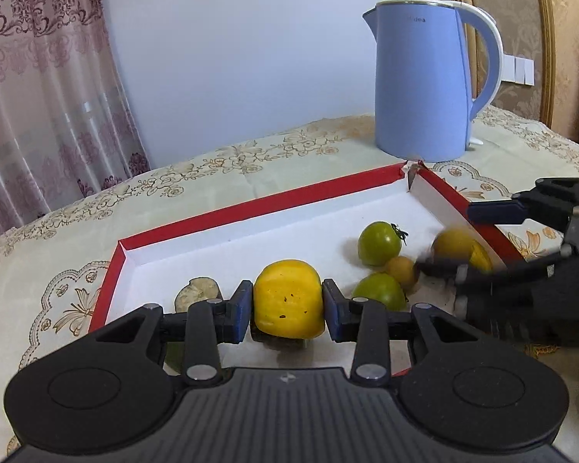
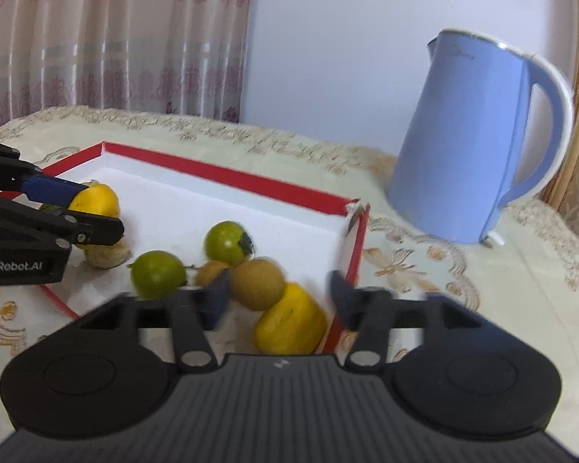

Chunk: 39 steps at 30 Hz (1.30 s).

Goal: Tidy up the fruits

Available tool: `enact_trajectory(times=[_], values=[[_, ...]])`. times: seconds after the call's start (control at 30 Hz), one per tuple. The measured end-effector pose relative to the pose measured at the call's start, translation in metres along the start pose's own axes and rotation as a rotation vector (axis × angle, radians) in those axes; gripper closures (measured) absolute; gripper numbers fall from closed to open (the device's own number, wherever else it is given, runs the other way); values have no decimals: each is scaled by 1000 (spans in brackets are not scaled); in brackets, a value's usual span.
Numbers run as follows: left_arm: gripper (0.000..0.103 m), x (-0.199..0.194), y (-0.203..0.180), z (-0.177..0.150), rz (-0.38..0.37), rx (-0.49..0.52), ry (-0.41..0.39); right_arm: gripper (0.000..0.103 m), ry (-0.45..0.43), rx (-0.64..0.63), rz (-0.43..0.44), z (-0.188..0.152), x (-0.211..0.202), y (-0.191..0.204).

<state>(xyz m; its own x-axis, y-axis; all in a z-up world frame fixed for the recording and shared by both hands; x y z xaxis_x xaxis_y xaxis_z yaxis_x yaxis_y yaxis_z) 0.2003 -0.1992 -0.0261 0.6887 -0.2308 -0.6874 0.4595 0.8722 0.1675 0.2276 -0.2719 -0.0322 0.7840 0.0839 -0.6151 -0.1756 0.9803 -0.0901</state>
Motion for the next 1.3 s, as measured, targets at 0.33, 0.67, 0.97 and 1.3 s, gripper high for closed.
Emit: enact_trajectory(times=[0.33, 0.67, 0.97, 1.3], values=[[1, -52, 10, 7, 43, -31, -245, 0, -242, 41, -162, 12, -81, -7], [0, -92, 3, -4, 136, -34, -224, 0, -298, 258, -33, -13, -122, -18], [0, -94, 29, -16, 218, -94, -155, 0, -246, 248, -19, -32, -121, 3], [0, -120, 36, -26, 251, -119, -179, 0, -241, 236, -2, -39, -142, 20]])
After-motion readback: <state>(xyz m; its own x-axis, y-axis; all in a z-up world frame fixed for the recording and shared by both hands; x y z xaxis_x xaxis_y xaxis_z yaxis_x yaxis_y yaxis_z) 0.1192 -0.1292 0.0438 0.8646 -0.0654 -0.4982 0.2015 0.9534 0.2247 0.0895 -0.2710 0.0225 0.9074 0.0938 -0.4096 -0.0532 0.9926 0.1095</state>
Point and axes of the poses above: each gripper's, at about its wrist camera, not at the fingertips, and x roughly the way its jaws point, y to its left, z to its top, the point moved 10 cm from there along x, roughly the way its jaws point, and after that the axes turned 9 degrees about y, right-handed, at the moved point
